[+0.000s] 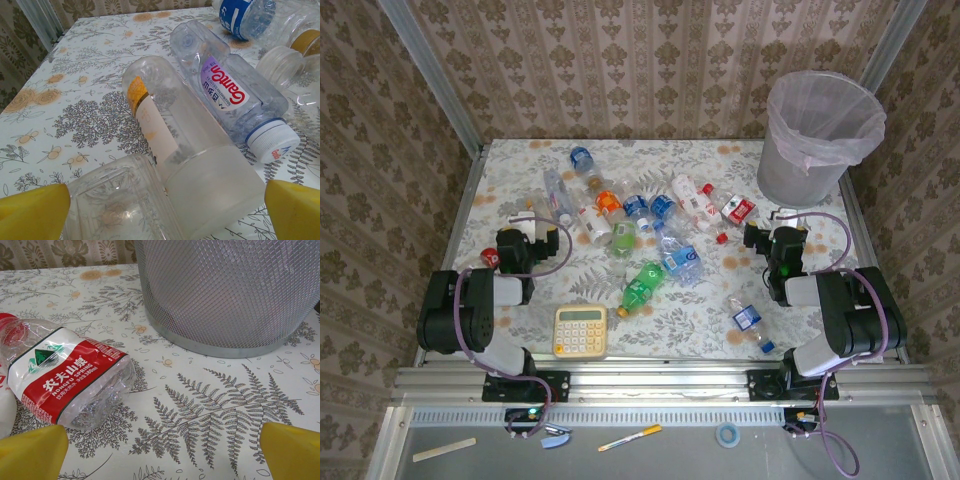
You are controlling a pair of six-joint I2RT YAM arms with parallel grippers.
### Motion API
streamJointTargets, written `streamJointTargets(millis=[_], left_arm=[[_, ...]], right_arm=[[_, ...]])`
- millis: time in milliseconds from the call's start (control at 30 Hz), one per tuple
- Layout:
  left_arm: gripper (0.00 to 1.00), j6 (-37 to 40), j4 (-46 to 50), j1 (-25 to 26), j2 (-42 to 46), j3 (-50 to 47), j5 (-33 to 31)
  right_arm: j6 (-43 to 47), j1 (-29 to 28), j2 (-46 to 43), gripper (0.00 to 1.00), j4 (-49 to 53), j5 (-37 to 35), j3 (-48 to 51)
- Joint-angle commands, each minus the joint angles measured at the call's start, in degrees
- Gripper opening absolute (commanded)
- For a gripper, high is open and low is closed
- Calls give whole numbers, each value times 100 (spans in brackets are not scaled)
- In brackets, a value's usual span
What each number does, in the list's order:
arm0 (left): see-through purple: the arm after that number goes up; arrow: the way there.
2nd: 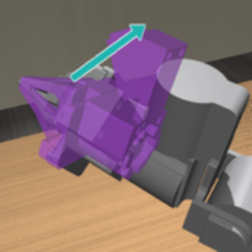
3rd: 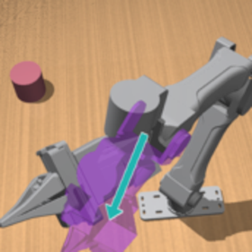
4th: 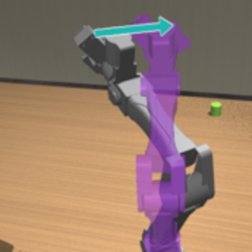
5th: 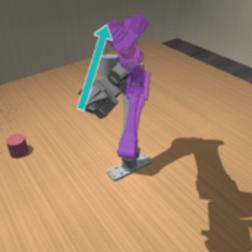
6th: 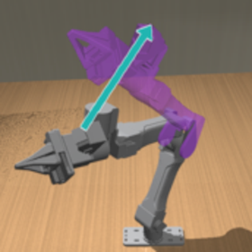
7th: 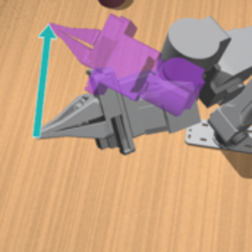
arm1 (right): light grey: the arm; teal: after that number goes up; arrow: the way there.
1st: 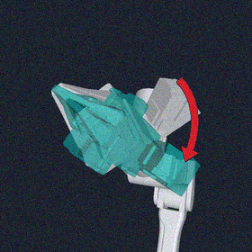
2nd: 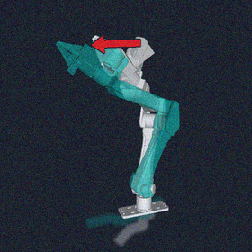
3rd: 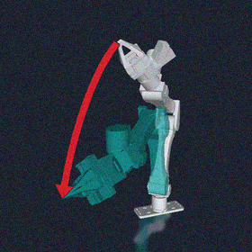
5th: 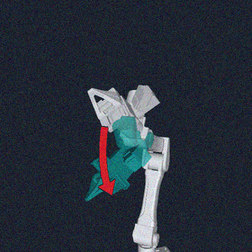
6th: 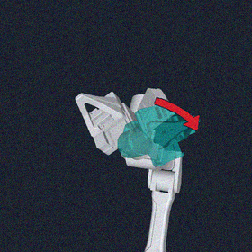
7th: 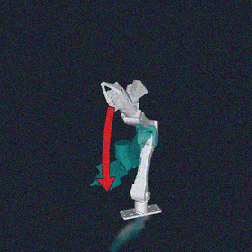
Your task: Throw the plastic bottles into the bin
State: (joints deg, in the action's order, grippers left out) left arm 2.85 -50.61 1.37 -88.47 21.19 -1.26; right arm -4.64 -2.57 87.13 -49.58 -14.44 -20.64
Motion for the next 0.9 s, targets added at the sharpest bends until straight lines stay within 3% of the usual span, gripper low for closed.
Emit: streamJointTargets(millis=[0,133,267,333,500,767,867], left_arm=[[100,93,-155,-49,-74,157,100],[100,96,-164,-44,-72,149,99],[100,172,-839,170,184,-300,-429],[100,297,-590,414,664,-370,-974],[100,722,208,1190,2002,-342,-1853],[100,207,2228,2044,3879,101,-2031],[100,-205,3546,2396,4532,594,-1807]], right_arm=[[39,-7,63,100,-236,-136,-116],[34,-8,49,100,-248,-133,-102],[309,-245,-278,100,-292,-294,16],[480,-567,-692,100,645,-893,-251],[297,-885,-2183,100,2366,-1197,-516],[-893,-1402,-4235,100,5652,-595,-1132],[-1869,-1437,-4722,100,7120,199,-1626]])
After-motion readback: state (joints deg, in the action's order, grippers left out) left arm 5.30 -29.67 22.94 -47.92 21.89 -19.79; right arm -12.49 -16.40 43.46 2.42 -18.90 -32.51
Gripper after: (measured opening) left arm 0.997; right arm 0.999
